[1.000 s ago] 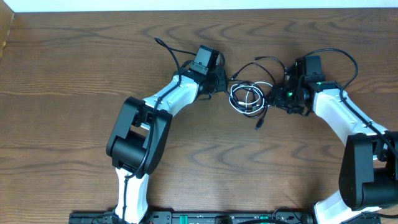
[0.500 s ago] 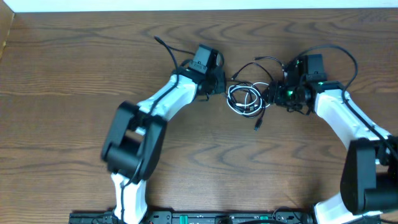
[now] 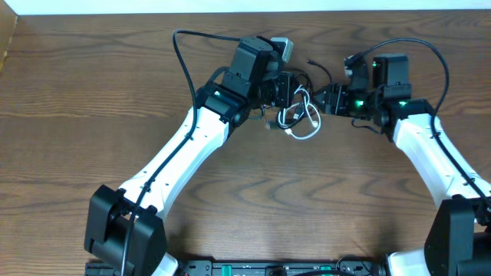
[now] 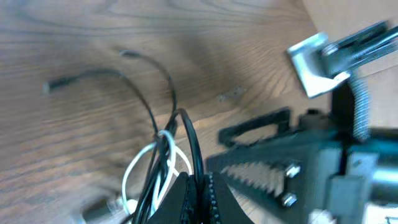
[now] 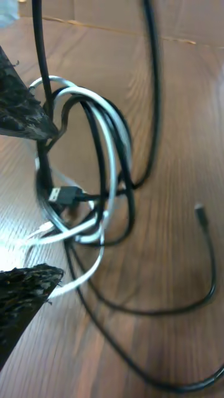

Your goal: Untangle cables

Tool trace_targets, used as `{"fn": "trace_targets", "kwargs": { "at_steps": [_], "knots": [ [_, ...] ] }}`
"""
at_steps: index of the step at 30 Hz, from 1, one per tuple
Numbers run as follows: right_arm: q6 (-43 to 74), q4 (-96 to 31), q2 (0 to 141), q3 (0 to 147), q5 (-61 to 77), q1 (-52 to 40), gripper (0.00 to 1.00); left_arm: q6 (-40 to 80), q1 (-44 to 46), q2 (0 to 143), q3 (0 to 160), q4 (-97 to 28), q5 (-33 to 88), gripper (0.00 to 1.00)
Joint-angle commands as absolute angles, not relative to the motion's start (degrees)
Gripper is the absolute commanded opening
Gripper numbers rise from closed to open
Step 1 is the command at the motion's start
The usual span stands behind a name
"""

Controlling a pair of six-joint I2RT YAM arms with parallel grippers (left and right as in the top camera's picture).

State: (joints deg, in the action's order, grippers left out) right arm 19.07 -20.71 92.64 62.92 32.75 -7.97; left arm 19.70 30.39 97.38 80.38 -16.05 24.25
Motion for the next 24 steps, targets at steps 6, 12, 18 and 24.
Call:
{"fn": "trace_targets", "kwargs": {
  "at_steps": [6, 12, 18, 24],
  "knots": [
    [26.37, -20.03, 93.38, 63.40, 20.10, -12.69, 0.63, 25.23, 30.24, 94.50, 80.93, -14.00, 26.83, 0.07],
    [31.97, -19.42, 96.40, 63.37, 11.62, -13.82, 0.64, 30.44, 30.20, 91.64, 80.93, -13.96, 27.92, 0.07],
    [34.33, -18.85, 101.78, 63.37, 10.59, -13.45, 0.62, 30.81, 30.00, 87.11, 80.93, -13.82, 27.92, 0.08],
    [36.23, -18.90, 105.97, 63.37, 10.66, -12.10, 0.61, 31.40, 27.35, 82.43, 80.90, -13.91, 27.88, 0.07]
  ]
}}
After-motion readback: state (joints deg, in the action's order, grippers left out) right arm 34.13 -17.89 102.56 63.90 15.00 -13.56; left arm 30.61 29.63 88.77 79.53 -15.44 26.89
